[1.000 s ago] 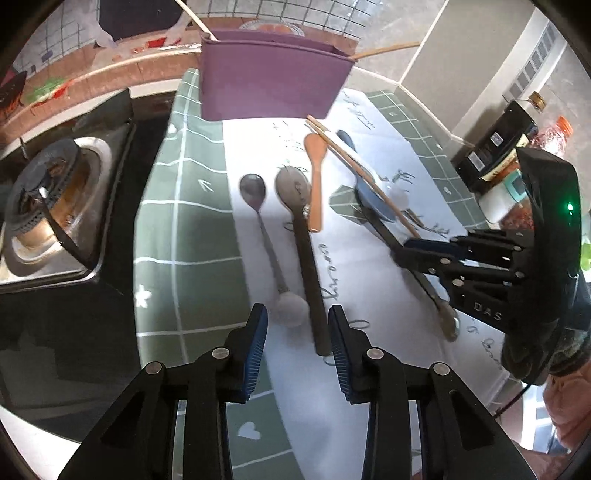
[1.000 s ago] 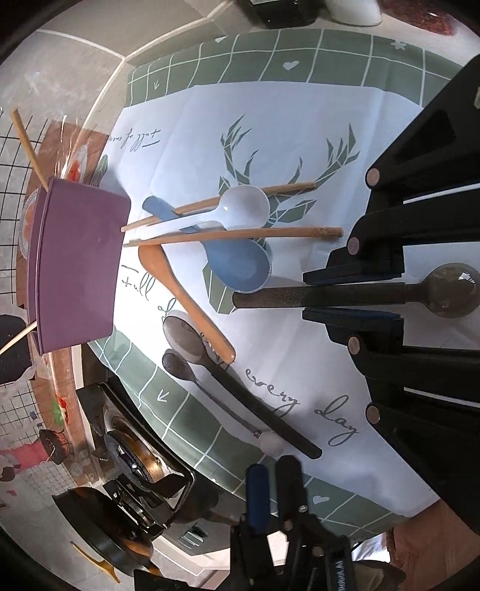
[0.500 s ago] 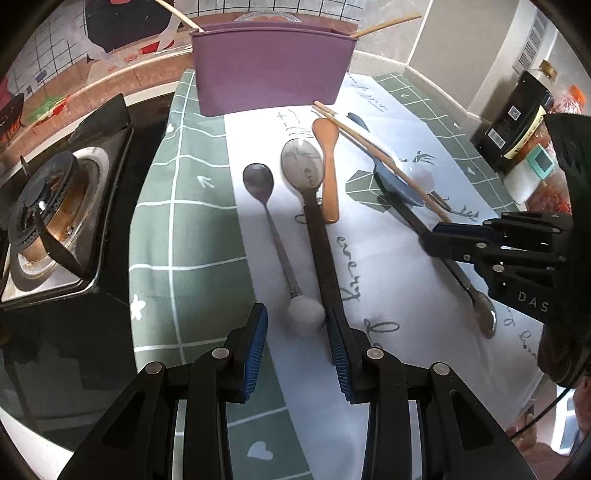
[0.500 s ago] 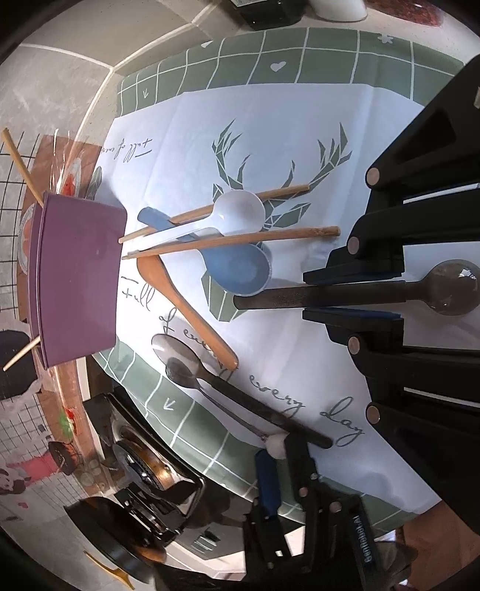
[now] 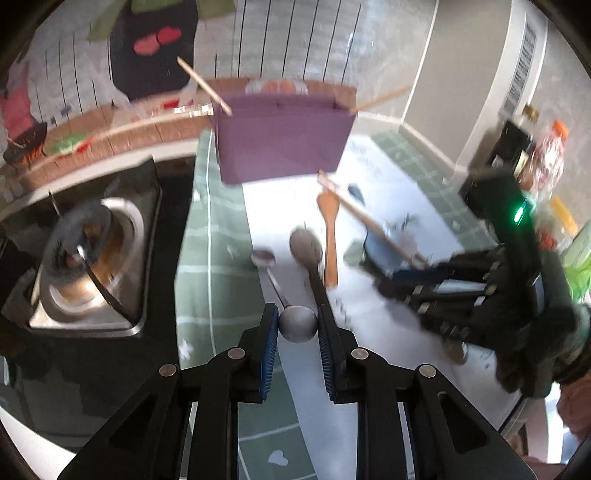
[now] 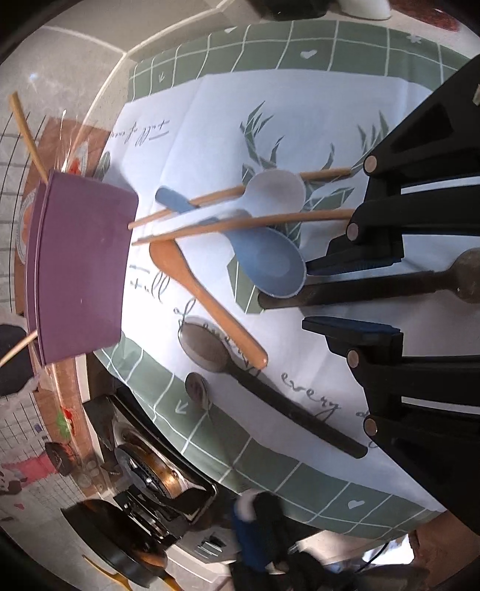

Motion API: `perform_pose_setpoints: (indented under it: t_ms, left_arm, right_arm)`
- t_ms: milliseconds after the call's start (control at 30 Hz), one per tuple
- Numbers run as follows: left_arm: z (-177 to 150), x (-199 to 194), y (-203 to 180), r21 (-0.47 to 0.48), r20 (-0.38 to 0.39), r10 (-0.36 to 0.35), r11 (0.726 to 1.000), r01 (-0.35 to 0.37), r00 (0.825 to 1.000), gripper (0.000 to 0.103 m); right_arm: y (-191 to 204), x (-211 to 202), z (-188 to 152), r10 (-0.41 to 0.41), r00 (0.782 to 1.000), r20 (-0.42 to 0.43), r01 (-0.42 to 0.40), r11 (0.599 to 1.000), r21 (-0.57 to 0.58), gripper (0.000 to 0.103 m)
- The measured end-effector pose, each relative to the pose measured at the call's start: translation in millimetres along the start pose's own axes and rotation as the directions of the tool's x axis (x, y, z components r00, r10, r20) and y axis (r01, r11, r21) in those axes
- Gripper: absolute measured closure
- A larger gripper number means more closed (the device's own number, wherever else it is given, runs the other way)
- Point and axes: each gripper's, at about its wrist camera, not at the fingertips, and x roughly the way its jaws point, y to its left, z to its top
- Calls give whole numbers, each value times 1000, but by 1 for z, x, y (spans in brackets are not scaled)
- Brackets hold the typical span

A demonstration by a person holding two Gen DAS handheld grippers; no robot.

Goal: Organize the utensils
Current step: 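Grasp the white-tipped metal spoon with the left gripper while the right holds its spoon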

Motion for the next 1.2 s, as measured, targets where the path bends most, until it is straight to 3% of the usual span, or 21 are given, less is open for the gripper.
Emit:
perform_pose_setpoints:
  t_ms: [67, 167, 300, 367, 600, 733, 900, 967, 1100, 1200]
  left_arm:
    - [9, -5, 3, -4, 25, -2, 1000, 2, 1000, 80]
    - [24, -12, 6, -18, 61, -5, 1000, 6, 998, 80]
    - [34, -21, 9, -16, 99, -1, 1000, 3, 995, 81]
    - [40, -25, 9, -14, 112, -6, 1000, 7, 994, 81]
    - [69, -43, 4, 15, 160, -28, 1000, 26, 987, 81]
    - [79, -50, 6, 8, 175, -37, 999, 36, 984, 81]
    - [71, -49, 10, -9, 164, -33, 999, 35, 986, 81]
    - [63, -45, 14, -24, 150, -39, 999, 43, 988, 81]
    - [49, -38, 21, -66, 117, -55, 996, 63, 992, 81]
    - [42, -35, 24, -81, 96, -57, 995, 65, 994, 80]
  right_arm:
    - [7, -4, 0, 12, 1000, 4, -12, 1000, -27, 91]
    - [15, -17, 2, -8, 999, 39, 10, 998, -56, 92]
    - [13, -43, 9, 15, 995, 101, -13, 1000, -21, 93]
    - [9, -59, 14, 30, 990, 138, -32, 999, 8, 98]
    - [3, -99, 34, 14, 975, 224, -19, 1000, 20, 98]
    - [4, -85, 36, 53, 987, 154, -55, 998, 9, 96]
    - [4, -39, 22, 40, 998, 56, -45, 995, 92, 88]
    - [7, -23, 19, 22, 999, 37, -26, 993, 118, 88]
    - [15, -6, 19, 6, 1000, 28, -10, 989, 147, 75]
    - [22, 5, 22, -19, 1000, 12, 18, 991, 135, 75]
